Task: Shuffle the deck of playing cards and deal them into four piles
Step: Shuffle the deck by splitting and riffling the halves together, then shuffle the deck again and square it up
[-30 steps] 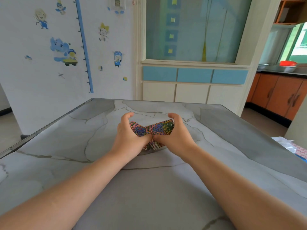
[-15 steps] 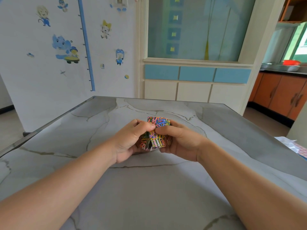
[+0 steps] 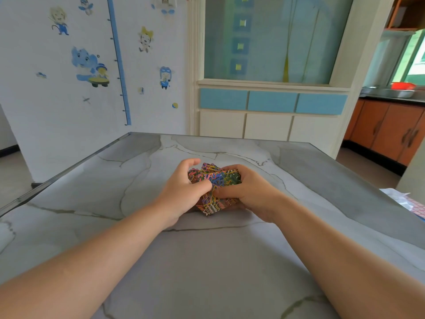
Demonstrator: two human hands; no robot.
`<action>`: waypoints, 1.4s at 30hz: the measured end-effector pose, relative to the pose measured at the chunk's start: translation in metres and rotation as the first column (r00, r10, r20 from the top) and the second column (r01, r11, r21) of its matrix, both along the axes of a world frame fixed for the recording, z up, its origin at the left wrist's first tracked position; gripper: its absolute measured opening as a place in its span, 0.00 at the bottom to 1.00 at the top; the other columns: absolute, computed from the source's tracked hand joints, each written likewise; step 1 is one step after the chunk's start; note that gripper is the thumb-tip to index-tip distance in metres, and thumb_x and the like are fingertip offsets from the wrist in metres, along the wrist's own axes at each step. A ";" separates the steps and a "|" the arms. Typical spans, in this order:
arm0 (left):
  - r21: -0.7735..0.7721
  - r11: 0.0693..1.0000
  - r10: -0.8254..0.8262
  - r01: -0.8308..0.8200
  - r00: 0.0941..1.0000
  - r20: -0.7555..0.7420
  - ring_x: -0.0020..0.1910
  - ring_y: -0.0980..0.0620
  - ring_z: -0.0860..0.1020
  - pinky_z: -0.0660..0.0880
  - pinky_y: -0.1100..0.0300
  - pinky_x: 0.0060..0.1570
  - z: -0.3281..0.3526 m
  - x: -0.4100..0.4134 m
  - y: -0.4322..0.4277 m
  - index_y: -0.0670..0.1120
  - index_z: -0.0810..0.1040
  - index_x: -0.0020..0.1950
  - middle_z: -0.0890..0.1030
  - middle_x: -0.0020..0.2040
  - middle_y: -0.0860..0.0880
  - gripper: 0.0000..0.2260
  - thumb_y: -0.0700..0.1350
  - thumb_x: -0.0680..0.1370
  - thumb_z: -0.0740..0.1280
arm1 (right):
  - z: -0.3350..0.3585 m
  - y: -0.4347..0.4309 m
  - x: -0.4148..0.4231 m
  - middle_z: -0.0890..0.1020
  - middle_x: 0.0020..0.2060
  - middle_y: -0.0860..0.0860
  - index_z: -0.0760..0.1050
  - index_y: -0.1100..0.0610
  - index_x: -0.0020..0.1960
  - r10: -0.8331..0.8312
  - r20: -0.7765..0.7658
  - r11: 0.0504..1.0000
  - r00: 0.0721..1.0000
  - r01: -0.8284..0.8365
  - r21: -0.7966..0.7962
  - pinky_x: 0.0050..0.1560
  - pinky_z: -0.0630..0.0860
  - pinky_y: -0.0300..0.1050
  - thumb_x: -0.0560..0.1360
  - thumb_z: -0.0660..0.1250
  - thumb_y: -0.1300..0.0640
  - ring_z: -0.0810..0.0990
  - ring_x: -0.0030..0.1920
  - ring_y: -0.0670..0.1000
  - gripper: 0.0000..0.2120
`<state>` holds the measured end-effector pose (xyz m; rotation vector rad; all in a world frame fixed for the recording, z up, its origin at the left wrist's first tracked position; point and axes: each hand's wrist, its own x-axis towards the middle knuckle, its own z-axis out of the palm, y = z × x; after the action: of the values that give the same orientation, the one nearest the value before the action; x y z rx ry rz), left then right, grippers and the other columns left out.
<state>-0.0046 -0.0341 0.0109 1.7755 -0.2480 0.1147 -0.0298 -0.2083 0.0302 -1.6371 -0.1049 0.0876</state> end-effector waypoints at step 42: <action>-0.102 0.988 0.122 -0.117 0.991 0.046 0.45 0.56 0.77 0.72 0.59 0.45 0.005 0.005 -0.009 0.48 0.80 0.51 0.80 0.45 0.54 0.15 0.57 0.80 0.59 | -0.019 0.009 0.008 0.81 0.50 0.40 0.72 0.47 0.65 -0.150 0.412 0.851 0.899 0.329 -0.408 0.45 0.73 0.34 0.71 0.73 0.49 0.80 0.50 0.42 0.24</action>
<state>0.0002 -0.0428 0.0157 1.6894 -0.1698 0.2552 -0.0221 -0.1992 0.0115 -2.1289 -0.1684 -0.4269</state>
